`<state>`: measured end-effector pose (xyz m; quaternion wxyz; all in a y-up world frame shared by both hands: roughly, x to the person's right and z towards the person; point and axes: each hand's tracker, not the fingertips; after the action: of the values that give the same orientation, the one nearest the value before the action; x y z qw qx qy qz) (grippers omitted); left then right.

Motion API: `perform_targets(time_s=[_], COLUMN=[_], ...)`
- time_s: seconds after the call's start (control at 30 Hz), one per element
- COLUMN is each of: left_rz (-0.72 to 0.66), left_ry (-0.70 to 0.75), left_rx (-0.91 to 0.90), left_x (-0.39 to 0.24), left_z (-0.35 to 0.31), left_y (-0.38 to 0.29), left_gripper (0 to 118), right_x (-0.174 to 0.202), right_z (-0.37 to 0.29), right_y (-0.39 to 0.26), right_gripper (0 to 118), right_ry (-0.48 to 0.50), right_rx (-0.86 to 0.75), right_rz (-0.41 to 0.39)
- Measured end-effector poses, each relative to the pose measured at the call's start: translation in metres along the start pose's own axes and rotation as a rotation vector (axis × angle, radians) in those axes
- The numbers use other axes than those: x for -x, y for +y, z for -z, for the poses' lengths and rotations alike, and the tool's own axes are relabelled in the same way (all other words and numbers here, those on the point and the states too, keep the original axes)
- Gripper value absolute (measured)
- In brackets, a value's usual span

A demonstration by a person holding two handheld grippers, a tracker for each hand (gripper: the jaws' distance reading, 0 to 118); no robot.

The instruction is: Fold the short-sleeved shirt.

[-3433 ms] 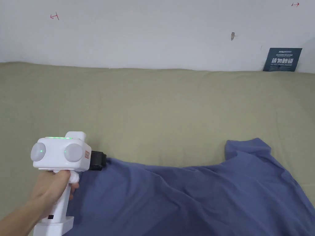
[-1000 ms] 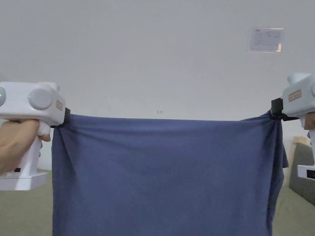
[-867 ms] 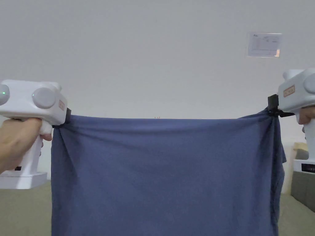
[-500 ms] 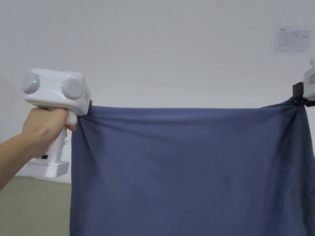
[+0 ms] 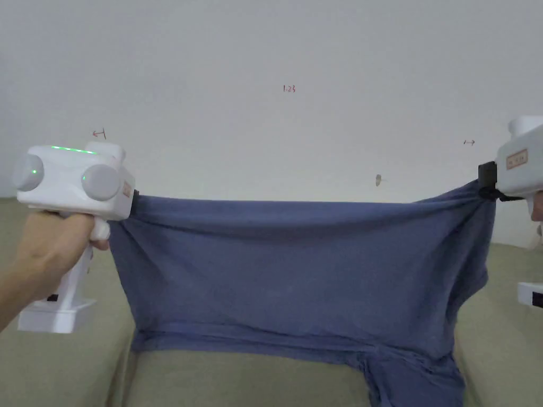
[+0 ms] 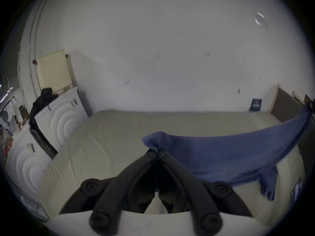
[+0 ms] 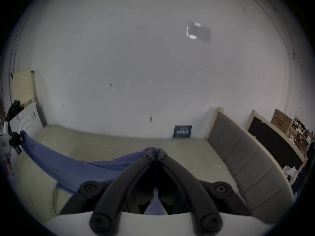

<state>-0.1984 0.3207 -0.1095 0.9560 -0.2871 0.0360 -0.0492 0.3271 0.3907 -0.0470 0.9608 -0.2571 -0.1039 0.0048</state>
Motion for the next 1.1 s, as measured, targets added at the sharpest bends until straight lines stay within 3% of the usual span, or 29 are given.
perform_targets(time_s=[0.23, 0.33, 0.57, 0.67, 0.9, 1.1], left_rz=[0.018, 0.024, 0.024, 0.032, -0.054, -0.059], left_ry=[-0.03, -0.06, -0.095, -0.109, -0.145, -0.151], left_rx=[0.068, 0.105, 0.142, 0.154, 0.207, 0.237], left_x=[0.008, 0.018, 0.049, 0.064, 0.092, 0.095], left_z=[-0.018, -0.051, -0.151, -0.191, -0.26, -0.289], left_y=[-0.107, -0.148, -0.251, -0.297, -0.374, -0.41], left_gripper=[1, 0, 0, 0, 0, 1], right_x=[-0.011, -0.018, -0.029, -0.037, -0.053, -0.058], right_z=[-0.024, -0.066, -0.179, -0.22, -0.298, -0.322], right_y=[-0.13, -0.185, -0.318, -0.367, -0.432, -0.462], right_gripper=[0, 0, 0, 1, 0, 1], right_ry=[0.058, 0.083, 0.117, 0.128, 0.136, 0.128], right_rx=[0.127, 0.15, 0.227, 0.248, 0.269, 0.285], right_rz=[0.009, 0.052, 0.058, 0.121, 0.203, 0.201])
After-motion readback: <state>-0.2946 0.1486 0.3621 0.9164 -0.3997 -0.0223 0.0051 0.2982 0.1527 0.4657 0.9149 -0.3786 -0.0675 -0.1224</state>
